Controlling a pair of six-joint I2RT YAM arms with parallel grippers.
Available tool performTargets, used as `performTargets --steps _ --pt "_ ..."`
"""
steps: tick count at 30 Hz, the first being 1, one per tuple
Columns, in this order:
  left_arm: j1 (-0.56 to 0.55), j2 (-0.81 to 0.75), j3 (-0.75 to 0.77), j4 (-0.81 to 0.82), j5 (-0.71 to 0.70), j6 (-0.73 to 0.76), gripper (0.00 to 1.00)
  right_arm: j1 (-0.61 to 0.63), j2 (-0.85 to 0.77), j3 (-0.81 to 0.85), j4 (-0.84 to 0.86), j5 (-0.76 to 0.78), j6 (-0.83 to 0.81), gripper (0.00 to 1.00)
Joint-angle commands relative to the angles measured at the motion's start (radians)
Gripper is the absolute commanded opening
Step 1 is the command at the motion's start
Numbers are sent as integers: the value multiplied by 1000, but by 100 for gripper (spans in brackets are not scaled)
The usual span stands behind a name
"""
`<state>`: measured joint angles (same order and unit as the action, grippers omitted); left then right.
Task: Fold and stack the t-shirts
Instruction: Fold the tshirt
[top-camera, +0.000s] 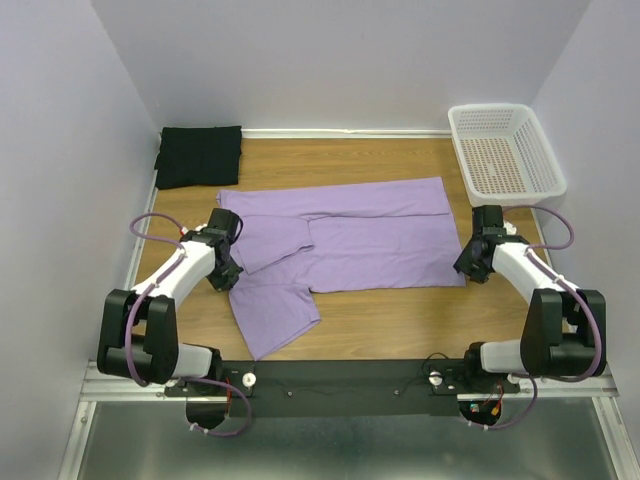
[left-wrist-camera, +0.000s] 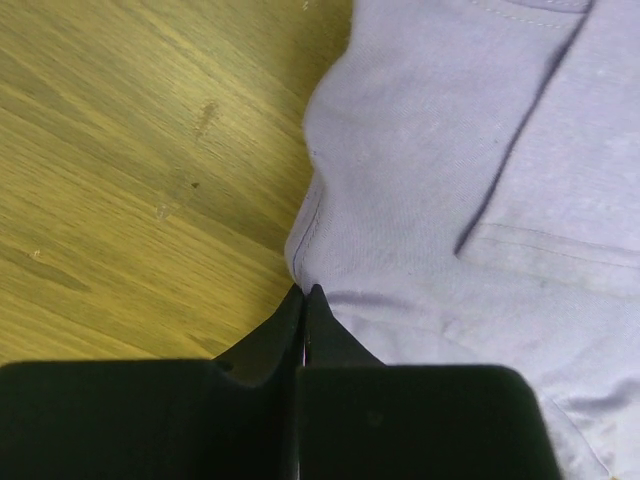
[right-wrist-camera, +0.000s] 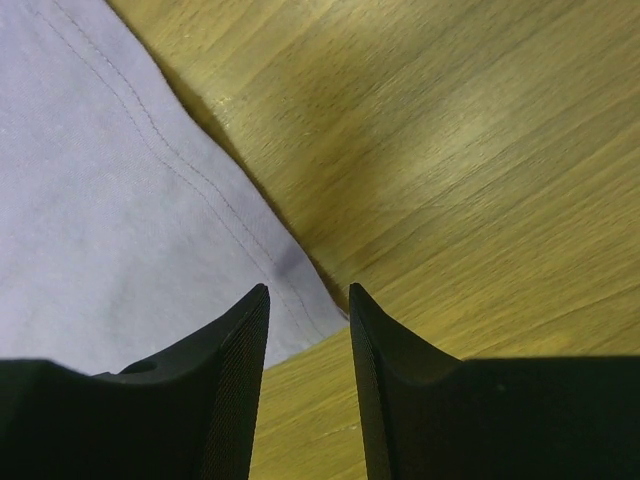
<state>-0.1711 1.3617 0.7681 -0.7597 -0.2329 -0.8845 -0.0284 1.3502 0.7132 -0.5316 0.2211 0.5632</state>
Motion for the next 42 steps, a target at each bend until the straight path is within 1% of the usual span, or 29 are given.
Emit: performTargets --steps 1,10,14,23,26,28,30,32,37,38,39,42 --pt "7 -30 -18 26 15 5 4 -15 24 -14 12 28 32 45" --pt "8 -45 -23 39 15 9 4 -18 20 -69 5 -9 63 46" --pt "8 -49 -24 42 15 12 4 -18 12 -90 2 -26 79 48" --pt "8 -62 -27 39 15 7 4 -18 20 -98 2 -68 96 48" --pt "8 -65 -29 37 17 5 4 -18 18 -101 2 -80 99 45" --pt "8 -65 -29 36 17 5 4 -18 15 -100 2 -86 104 41" --pt "8 -72 -30 33 18 4 4 -18 9 -95 1 -91 99 34" --pt "8 -75 -29 37 23 4 4 -18 1 -92 -2 -92 96 32" --pt "8 -73 -29 49 49 7 4 -18 -5 -90 -13 -109 92 40" --pt "8 -73 -29 49 49 7 4 -18 -6 -90 -16 -109 93 45" --pt "8 -75 -29 49 46 9 4 -18 -8 -90 -24 -106 93 48" --pt "8 -87 -27 49 43 9 4 -18 -32 -86 -48 -94 98 51"
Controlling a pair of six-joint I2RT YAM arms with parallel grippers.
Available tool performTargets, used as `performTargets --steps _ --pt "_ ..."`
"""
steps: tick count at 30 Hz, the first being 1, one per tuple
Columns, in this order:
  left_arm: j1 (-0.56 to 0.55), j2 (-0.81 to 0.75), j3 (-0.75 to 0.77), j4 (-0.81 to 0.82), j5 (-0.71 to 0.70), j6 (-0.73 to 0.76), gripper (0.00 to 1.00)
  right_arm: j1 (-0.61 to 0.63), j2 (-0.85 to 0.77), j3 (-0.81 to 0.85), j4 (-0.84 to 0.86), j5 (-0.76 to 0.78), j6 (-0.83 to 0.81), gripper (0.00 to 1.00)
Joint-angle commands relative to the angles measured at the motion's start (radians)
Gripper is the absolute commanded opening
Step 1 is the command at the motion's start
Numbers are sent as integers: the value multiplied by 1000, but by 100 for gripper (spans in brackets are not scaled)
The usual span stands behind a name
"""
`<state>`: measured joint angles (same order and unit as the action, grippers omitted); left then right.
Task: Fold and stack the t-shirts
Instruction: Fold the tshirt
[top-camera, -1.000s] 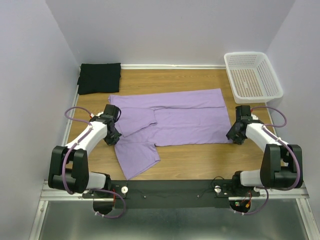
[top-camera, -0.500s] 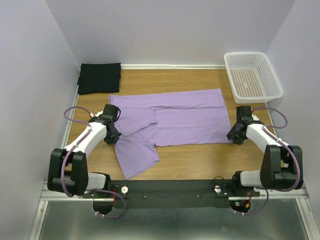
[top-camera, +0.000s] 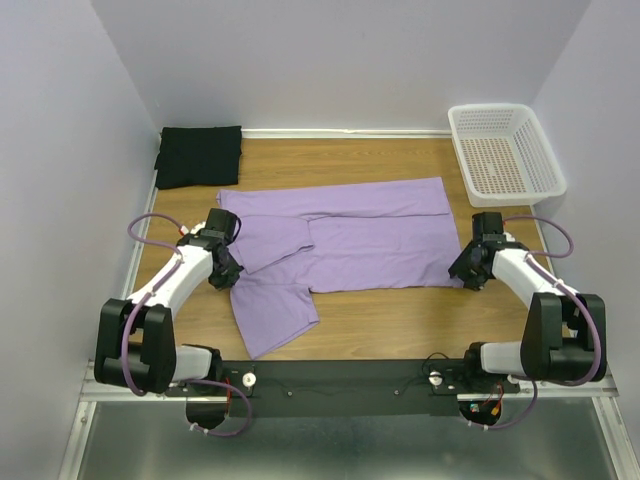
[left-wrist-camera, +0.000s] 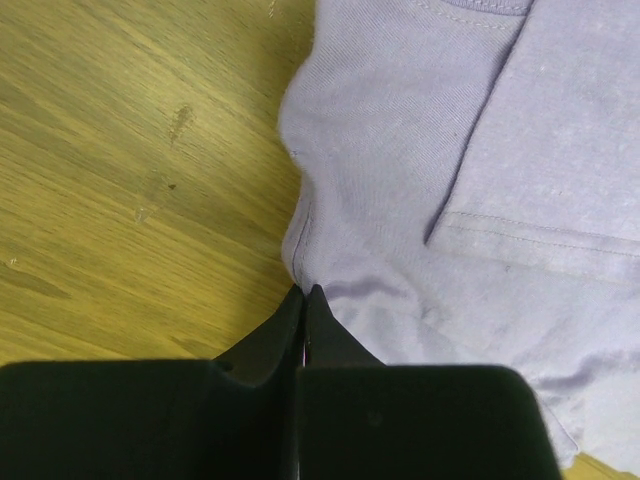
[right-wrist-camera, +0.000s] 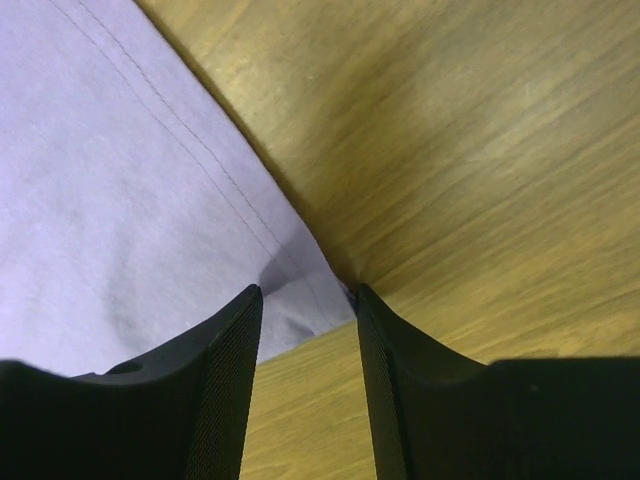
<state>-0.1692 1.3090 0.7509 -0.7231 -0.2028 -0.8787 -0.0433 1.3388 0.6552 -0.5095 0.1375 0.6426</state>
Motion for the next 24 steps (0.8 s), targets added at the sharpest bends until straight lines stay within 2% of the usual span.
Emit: performTargets --steps 1,7,16,22,24 --pt "7 -39 -10 13 13 4 4 -3 -26 -26 -76 -7 20 51" --pt "7 -48 -19 27 25 6 4 -3 -33 -2 -126 -26 32 52" --pt "7 -65 -22 30 26 12 4 -3 20 23 -120 50 28 52" --pt "7 -76 -30 31 31 9 4 -10 40 17 -92 47 26 50" --pt "7 -76 -31 30 31 9 4 -12 45 12 -81 44 25 46"
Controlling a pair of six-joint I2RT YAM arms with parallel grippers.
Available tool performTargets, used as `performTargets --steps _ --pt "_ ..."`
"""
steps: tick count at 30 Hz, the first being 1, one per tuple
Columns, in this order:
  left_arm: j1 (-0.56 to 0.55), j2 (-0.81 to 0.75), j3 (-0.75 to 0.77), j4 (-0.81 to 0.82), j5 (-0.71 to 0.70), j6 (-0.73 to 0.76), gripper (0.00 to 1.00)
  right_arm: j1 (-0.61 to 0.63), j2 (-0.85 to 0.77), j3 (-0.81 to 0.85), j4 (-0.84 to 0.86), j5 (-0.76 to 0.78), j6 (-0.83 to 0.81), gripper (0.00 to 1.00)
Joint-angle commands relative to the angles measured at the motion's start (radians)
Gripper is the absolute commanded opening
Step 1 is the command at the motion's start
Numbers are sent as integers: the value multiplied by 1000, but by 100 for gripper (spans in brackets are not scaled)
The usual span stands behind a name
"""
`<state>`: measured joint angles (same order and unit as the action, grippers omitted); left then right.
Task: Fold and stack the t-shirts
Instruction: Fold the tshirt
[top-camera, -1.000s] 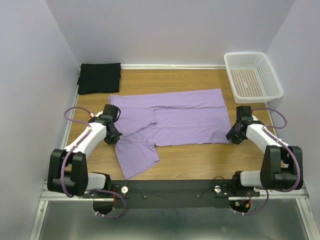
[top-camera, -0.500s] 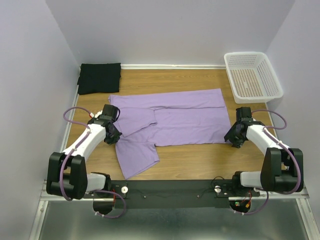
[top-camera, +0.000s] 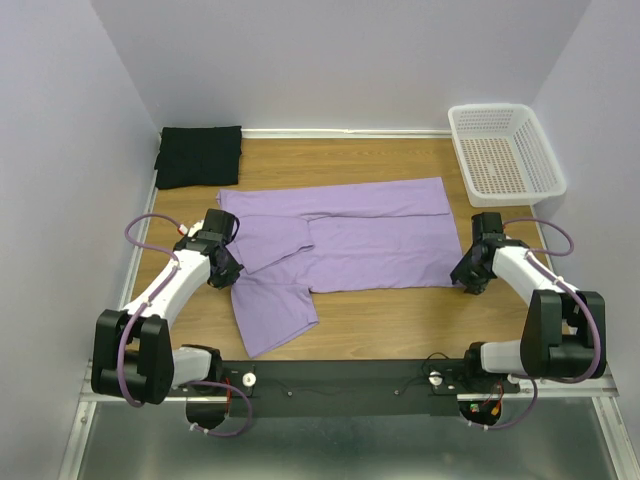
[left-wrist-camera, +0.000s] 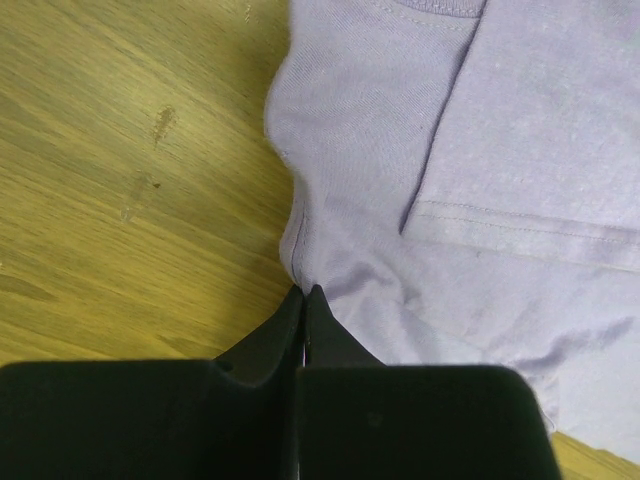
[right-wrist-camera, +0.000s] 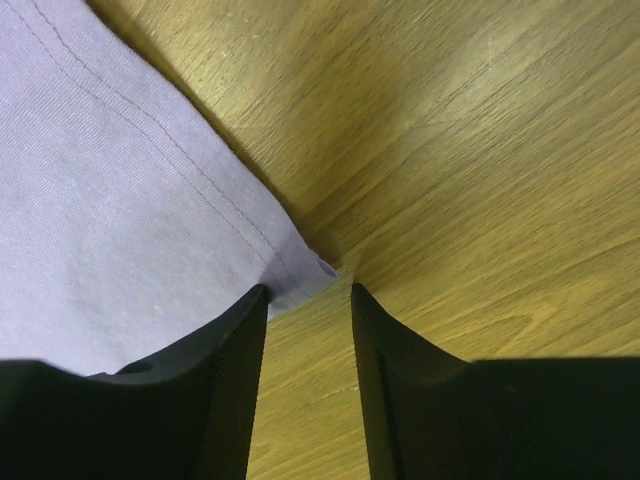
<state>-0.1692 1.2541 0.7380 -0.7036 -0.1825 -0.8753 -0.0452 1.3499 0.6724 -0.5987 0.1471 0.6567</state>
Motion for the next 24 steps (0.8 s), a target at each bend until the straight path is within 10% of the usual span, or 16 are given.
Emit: performTargets --steps 1,10,24 --pt "7 -22 -19 9 9 7 4 -10 38 -8 14 31 12 45" --pt "8 -58 -15 -19 6 1 3 -22 -12 -11 7 11 -15 1" --pt "79 -139 41 -85 58 36 3 -27 -107 99 -69 -29 -54 1"
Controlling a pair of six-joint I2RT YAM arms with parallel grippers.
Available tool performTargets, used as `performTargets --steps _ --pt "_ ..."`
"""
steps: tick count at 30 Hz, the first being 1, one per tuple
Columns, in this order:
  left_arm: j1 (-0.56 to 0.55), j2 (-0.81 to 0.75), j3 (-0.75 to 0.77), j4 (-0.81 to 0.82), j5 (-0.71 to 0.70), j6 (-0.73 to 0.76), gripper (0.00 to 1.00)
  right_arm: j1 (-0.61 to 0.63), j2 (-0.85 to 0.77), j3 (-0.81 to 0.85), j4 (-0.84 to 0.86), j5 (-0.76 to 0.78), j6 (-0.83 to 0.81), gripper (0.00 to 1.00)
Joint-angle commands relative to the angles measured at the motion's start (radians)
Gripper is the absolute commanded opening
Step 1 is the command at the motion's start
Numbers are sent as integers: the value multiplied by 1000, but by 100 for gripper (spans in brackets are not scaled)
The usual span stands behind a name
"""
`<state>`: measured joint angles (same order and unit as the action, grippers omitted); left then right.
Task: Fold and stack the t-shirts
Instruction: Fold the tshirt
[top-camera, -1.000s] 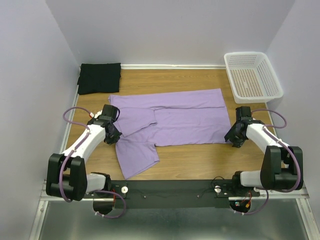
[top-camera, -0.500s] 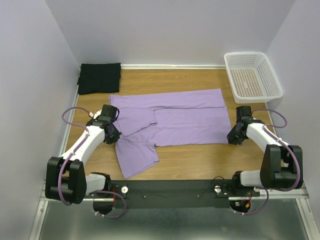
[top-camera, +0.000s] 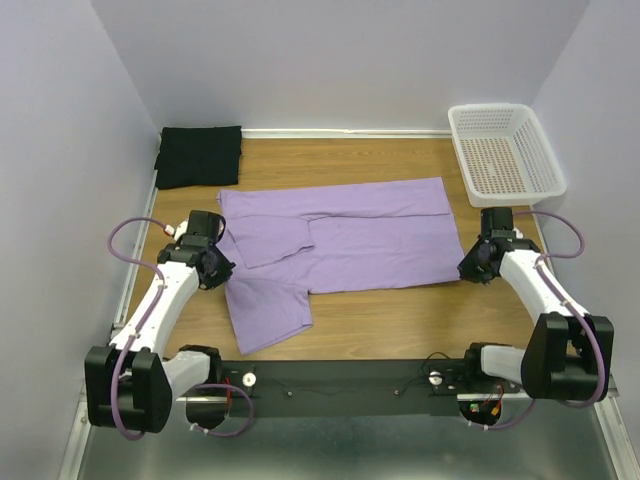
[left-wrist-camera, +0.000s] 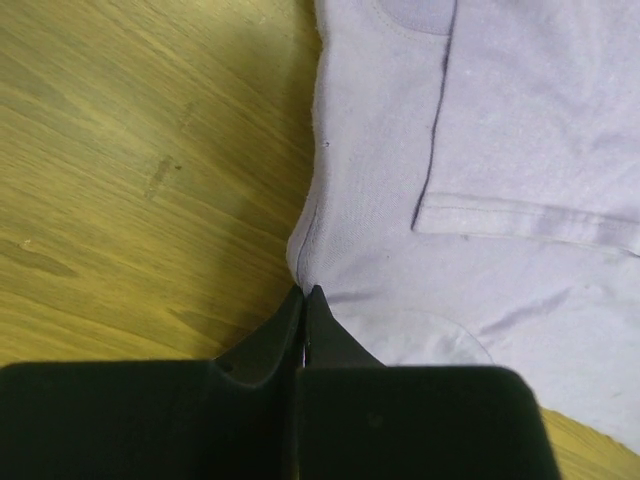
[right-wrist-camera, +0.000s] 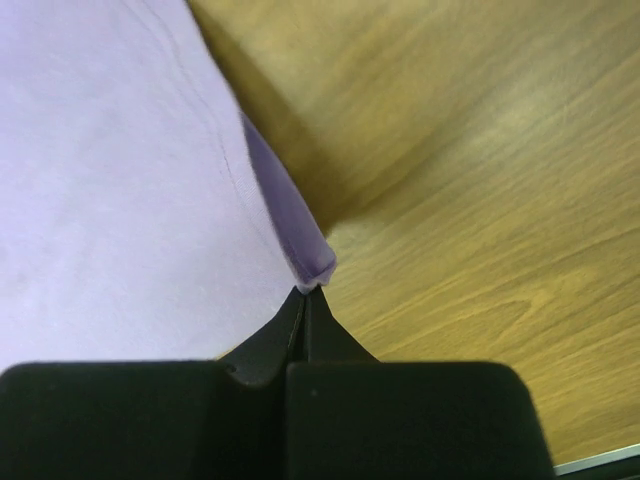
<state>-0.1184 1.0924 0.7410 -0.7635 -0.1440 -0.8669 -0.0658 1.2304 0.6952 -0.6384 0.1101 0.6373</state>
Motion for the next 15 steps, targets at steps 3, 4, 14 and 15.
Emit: performTargets --steps 3,4,14,15 --pt "49 70 72 -7 18 45 3 -6 62 118 -27 26 -50 0" --pt "51 81 83 0 21 54 4 -6 75 144 -27 31 -54 0" --pt "92 254 236 38 26 108 3 -6 248 314 -7 49 -122 0" --pt "97 273 250 41 32 115 3 -6 259 337 -3 51 -128 1"
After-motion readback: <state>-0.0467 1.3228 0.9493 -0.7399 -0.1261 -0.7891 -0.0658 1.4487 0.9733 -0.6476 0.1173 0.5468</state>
